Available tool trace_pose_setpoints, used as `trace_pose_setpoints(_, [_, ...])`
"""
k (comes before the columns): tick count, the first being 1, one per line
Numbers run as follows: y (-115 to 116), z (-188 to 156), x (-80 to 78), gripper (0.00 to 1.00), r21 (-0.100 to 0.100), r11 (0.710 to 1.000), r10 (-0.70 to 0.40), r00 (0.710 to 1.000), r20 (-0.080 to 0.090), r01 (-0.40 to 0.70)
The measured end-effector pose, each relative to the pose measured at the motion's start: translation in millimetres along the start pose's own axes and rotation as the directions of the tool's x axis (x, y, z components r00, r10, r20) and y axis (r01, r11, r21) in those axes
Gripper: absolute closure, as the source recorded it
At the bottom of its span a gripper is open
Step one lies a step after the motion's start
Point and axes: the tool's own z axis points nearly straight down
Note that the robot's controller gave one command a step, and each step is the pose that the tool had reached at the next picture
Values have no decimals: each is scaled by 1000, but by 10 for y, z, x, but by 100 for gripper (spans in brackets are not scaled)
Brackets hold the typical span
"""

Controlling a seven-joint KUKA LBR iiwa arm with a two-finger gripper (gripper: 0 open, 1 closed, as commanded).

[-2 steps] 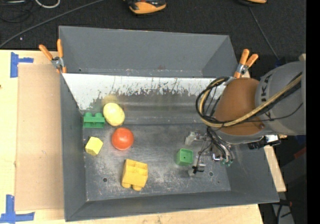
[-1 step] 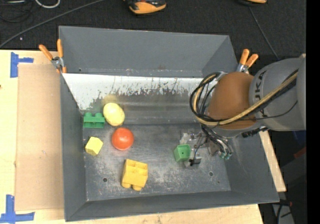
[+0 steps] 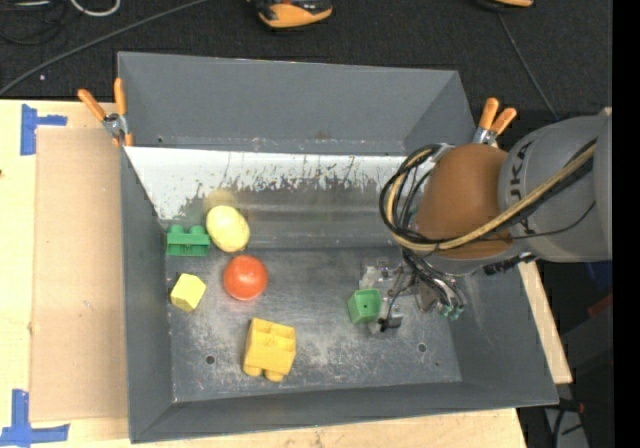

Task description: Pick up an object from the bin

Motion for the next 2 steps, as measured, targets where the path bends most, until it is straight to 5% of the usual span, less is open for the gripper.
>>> trace_pose_setpoints(2, [8,-195,4,100,-1,1000,-3,1000,-1,3])
